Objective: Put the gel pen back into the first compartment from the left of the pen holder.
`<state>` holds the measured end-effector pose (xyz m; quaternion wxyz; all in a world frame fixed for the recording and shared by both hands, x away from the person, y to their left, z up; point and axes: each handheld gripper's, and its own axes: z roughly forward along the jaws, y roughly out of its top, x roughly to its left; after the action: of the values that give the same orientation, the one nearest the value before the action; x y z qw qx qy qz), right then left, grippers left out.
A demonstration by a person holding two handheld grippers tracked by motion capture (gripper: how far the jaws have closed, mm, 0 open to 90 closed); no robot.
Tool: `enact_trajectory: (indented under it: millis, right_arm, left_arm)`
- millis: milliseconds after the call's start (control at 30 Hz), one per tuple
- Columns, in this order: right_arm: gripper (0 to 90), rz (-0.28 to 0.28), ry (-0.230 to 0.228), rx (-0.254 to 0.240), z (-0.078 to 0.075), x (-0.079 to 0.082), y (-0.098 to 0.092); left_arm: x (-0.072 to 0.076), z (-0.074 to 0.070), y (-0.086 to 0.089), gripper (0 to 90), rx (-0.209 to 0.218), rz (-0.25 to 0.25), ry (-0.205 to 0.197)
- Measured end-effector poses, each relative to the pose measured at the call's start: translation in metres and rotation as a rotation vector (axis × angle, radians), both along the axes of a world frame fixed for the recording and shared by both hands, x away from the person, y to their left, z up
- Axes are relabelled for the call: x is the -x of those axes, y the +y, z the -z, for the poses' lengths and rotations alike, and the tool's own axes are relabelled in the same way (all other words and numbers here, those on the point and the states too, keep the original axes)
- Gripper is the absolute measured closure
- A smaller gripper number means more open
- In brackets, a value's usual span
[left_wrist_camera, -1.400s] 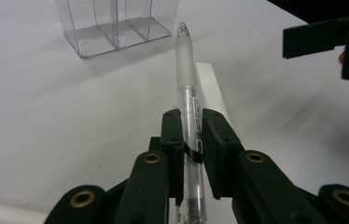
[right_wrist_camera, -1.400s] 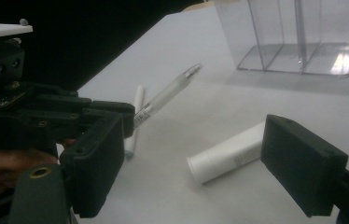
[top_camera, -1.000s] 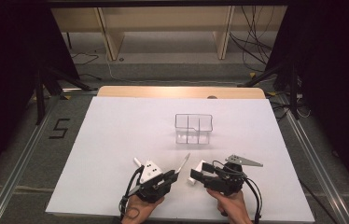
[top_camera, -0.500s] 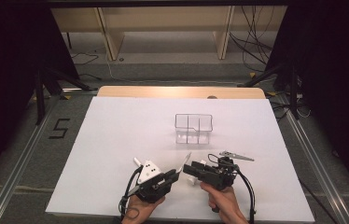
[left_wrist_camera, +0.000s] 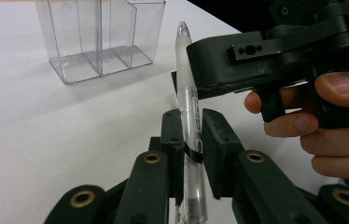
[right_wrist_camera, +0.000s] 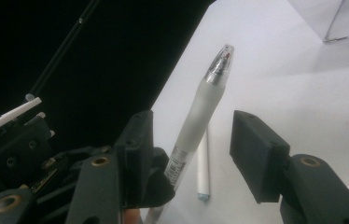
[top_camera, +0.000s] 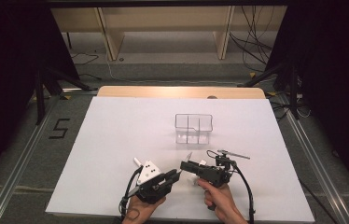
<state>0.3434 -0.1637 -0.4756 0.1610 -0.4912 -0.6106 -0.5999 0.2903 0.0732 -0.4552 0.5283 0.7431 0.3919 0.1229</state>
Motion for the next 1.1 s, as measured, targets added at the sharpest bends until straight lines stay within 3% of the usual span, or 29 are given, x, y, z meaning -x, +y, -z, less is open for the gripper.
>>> enact_trajectory:
  millis: [633, 833, 1100]
  right_arm:
    - [70.0, -0.012, 0.089, -0.113, 0.0058, -0.0035, 0.0072]
    - [76.9, -0.007, 0.096, -0.128, 0.0076, -0.0028, 0.0069]
    - [79.7, -0.009, 0.085, -0.152, 0.0062, -0.0017, 0.0063]
  left_arm:
    - [0.0013, 0.0001, -0.0005, 78.9, 0.014, 0.005, -0.009]
    - [0.0016, -0.0001, -0.0003, 78.8, 0.020, 0.004, -0.013]
    - [0.0016, -0.0008, 0.0004, 77.8, 0.038, 0.011, -0.018]
